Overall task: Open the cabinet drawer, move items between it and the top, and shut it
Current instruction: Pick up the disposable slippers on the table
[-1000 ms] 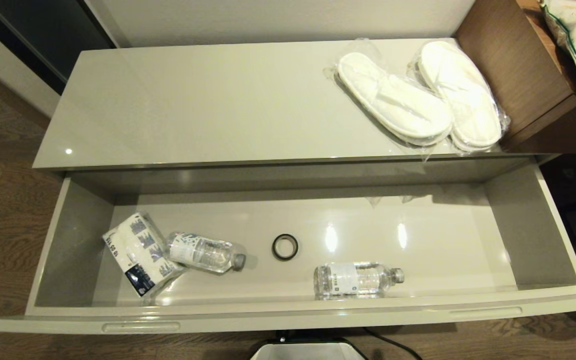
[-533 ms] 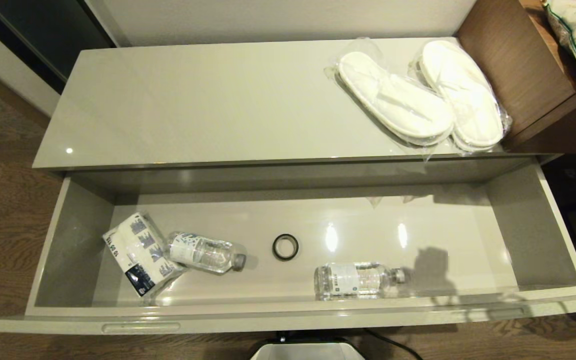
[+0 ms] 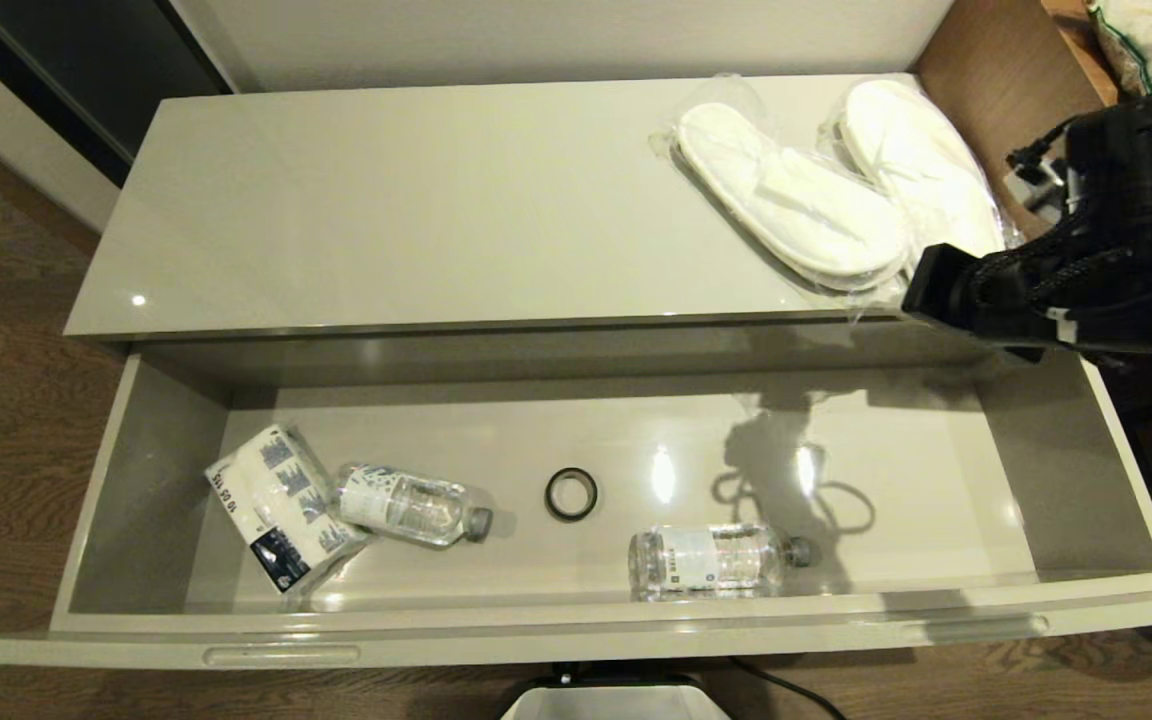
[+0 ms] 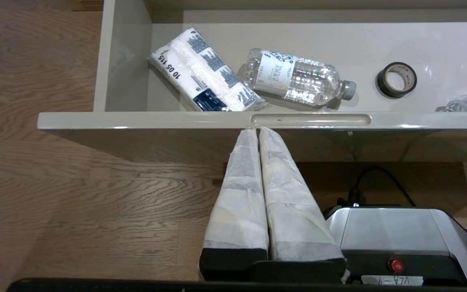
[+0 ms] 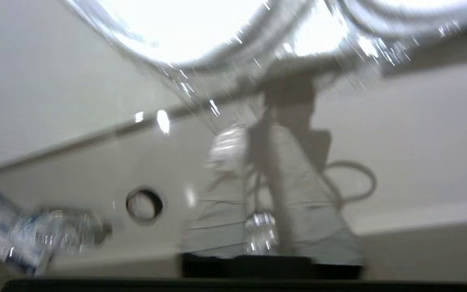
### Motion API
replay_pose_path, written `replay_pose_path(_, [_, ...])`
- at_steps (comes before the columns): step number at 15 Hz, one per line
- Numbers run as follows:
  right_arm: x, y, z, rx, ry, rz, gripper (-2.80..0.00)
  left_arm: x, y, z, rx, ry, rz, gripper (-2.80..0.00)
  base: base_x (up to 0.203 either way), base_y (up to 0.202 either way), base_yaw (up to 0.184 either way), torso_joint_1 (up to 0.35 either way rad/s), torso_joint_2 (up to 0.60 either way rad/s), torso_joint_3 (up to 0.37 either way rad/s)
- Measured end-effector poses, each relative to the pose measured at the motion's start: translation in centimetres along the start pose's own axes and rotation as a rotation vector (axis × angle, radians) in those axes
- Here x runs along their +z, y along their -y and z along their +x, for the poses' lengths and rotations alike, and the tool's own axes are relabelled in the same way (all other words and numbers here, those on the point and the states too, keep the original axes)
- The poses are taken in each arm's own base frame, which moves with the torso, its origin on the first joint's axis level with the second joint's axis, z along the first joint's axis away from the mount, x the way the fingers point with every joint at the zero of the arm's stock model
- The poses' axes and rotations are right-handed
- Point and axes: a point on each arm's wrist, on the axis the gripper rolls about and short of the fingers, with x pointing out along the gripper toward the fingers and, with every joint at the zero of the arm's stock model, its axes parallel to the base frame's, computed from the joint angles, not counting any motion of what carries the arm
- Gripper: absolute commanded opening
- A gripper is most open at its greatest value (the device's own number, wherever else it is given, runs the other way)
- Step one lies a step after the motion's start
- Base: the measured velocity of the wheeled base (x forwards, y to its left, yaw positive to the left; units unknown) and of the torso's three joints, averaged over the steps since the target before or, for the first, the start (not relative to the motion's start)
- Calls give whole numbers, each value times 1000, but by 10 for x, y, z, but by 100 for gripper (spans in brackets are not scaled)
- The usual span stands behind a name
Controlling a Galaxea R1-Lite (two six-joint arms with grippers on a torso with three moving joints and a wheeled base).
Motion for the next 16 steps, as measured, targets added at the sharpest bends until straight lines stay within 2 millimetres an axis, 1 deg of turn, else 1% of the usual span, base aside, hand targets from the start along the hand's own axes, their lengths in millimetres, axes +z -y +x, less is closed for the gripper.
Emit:
replay_pose_path(1, [-1,-9,5,-6,50,-3,0,0,0,0,0,0,1,-280,0,0,0,0,0,0])
replay_pose_path(2, [2,-20,6,-11,105,-2,0,0,0,0,0,0,1,-280,0,0,0,0,0,0])
replay_pose_path(3, [4,-28,4,-19,125,-6,0,0,0,0,0,0,1,-280,0,0,0,0,0,0])
replay_pose_path(5, [4,-36,0,-14,126,-15,0,0,0,0,0,0,1,-280,0,0,0,0,0,0])
replay_pose_path(7, [-1,-37,4,-20,111,-19,0,0,0,0,0,0,1,-280,0,0,0,0,0,0])
replay_pose_path(8, [-5,-36,10,-31,106,-21,0,0,0,0,0,1,1,-280,0,0,0,0,0,0])
replay_pose_path(10, [-14,-34,29,-73,126,-18,0,0,0,0,0,1,1,-280,0,0,0,0,0,0])
replay_pose_path(13, [-19,-34,55,-142,248,3,0,0,0,0,0,0,1,-280,0,0,0,0,0,0])
replay_pose_path(16, [-19,-34,65,-185,310,-15,0,0,0,0,0,0,1,-280,0,0,0,0,0,0])
